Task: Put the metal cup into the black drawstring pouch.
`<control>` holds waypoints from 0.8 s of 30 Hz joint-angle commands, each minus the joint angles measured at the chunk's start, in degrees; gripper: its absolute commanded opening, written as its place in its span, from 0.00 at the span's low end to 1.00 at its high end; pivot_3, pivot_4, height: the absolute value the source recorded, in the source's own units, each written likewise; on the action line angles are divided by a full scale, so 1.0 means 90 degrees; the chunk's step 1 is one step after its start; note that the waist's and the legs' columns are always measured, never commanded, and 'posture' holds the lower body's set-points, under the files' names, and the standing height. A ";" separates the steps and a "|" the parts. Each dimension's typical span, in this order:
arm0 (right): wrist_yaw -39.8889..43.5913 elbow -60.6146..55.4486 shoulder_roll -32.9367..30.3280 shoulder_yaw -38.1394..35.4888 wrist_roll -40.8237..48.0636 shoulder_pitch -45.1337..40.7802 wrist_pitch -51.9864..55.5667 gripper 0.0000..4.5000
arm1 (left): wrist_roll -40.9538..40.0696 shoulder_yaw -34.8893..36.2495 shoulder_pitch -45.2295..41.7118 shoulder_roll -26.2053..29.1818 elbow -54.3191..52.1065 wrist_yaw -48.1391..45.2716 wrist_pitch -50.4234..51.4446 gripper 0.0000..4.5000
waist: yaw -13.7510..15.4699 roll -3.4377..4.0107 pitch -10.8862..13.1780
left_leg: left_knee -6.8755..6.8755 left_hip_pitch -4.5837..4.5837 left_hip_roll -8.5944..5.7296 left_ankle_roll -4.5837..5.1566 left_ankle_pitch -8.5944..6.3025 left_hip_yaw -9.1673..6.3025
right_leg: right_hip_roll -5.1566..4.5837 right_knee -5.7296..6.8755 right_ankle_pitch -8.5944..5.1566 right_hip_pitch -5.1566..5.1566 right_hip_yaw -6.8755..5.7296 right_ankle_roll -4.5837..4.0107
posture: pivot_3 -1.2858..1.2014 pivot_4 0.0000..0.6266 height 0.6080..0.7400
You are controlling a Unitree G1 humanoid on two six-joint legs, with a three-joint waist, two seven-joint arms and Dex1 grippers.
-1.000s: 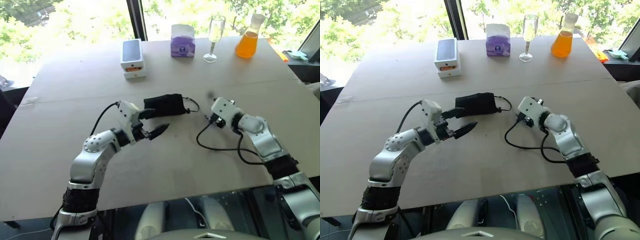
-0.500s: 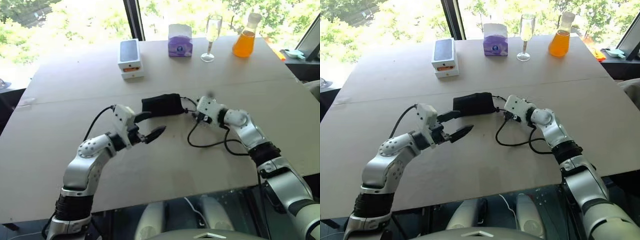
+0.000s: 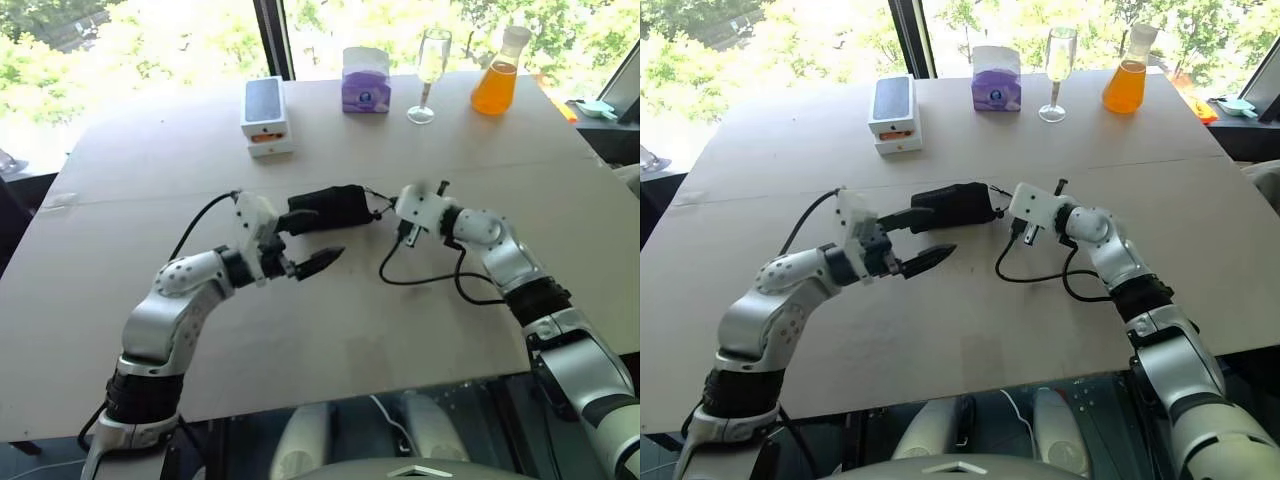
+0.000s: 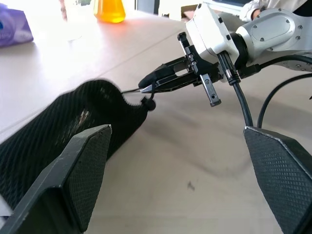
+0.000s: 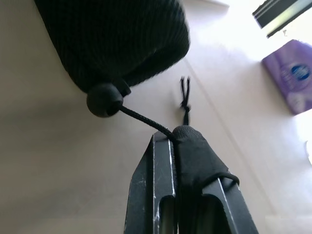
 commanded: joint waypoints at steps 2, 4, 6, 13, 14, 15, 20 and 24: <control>0.0102 -0.1778 -0.0238 -0.0361 0.0077 0.0207 0.0814 0.01 | 0.0413 -0.0529 -0.0873 -0.0169 0.0235 0.0386 0.0325 1.00 | -0.0007 0.0000 0.0000 | -0.0001 0.0000 0.0000 0.0000 0.0000 -0.0001 | 0.0002 0.0001 0.0000 0.0000 0.0000 0.0000 | 0.52 0.24 1.00; 0.0126 -0.2221 -0.0263 -0.0393 0.0052 0.0250 0.1171 0.01 | 0.0592 -0.0749 -0.1282 -0.0313 0.0649 0.0426 0.0324 1.00 | 0.0001 0.0000 0.0000 | -0.0001 0.0000 -0.0001 0.0001 0.0000 -0.0002 | 0.0005 0.0003 0.0000 0.0000 -0.0001 0.0000 | 0.52 0.24 1.00; 0.0129 -0.2495 -0.0297 -0.0368 -0.0023 0.0292 0.1401 0.01 | 0.0745 -0.0923 -0.1627 -0.0435 0.1072 0.0317 0.0173 1.00 | -0.0013 0.0000 0.0000 | 0.0001 0.0001 -0.0004 0.0001 0.0000 0.0000 | 0.0006 0.0003 0.0000 0.0000 -0.0001 0.0000 | 0.52 0.24 1.00; 0.0062 -0.3041 -0.0289 -0.0304 -0.0156 0.0360 0.1928 0.01 | 0.1348 -0.1388 -0.2810 -0.0948 0.2816 -0.0182 -0.0785 1.00 | -0.0006 -0.0002 0.0002 | 0.0001 -0.0005 -0.0007 -0.0018 0.0011 0.0001 | 0.0008 -0.0001 0.0000 -0.0003 -0.0002 0.0001 | 0.52 0.24 1.00; 0.0054 -0.3077 -0.0281 -0.0298 -0.0172 0.0369 0.1974 0.01 | 0.1351 -0.1370 -0.2897 -0.1017 0.2983 -0.0231 -0.0860 1.00 | -0.0012 -0.0002 0.0002 | 0.0001 -0.0005 -0.0008 -0.0019 0.0012 0.0002 | 0.0008 -0.0002 0.0000 -0.0004 -0.0001 0.0001 | 0.52 0.24 1.00; 0.0054 -0.3123 -0.0279 -0.0290 -0.0190 0.0385 0.2015 0.01 | 0.1364 -0.1357 -0.2972 -0.1079 0.3135 -0.0261 -0.0926 1.00 | -0.0015 -0.0002 0.0002 | 0.0001 -0.0005 -0.0008 -0.0021 0.0013 0.0003 | 0.0007 -0.0003 0.0000 -0.0004 0.0000 0.0001 | 0.52 0.24 1.00; 0.0049 -0.3285 -0.0247 -0.0279 -0.0229 0.0420 0.2183 0.01 | 0.1489 -0.1411 -0.3099 -0.1261 0.3575 -0.0509 -0.1258 1.00 | -0.0024 -0.0002 0.0002 | -0.0002 -0.0012 -0.0007 -0.0024 0.0015 0.0005 | 0.0007 -0.0002 -0.0001 -0.0014 0.0003 0.0001 | 0.52 0.24 1.00; 0.0061 -0.3348 -0.0247 -0.0253 -0.0251 0.0423 0.2247 0.00 | 0.1644 -0.1427 -0.3202 -0.1505 0.3931 -0.0495 -0.1508 0.95 | -0.0011 -0.0002 0.0002 | 0.0001 -0.0023 -0.0008 -0.0024 0.0015 0.0005 | 0.0007 -0.0001 -0.0001 -0.0023 0.0002 0.0001 | 0.52 0.24 1.00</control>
